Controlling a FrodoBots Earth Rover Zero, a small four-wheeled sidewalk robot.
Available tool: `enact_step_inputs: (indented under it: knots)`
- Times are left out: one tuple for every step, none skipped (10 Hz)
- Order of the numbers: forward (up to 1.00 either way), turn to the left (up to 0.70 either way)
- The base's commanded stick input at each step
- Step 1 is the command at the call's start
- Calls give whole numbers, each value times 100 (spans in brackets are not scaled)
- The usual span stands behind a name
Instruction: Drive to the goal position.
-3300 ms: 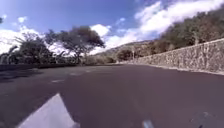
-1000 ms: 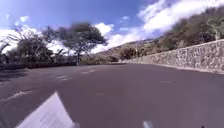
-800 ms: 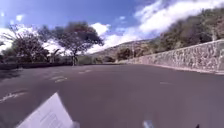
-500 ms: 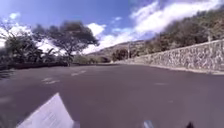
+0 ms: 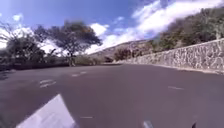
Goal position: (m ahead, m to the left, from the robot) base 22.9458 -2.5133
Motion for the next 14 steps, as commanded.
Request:
enact_step_inputs:
  knots:
    - [70,0]
    - [70,0]
    - [70,0]
    - [70,0]
    - [70,-4]
    - [70,-35]
    - [70,-35]
    - [70,-35]
    - [70,-35]
    - [70,-35]
    - [70,-35]
    - [70,-35]
    - [70,-35]
    - [70,-35]
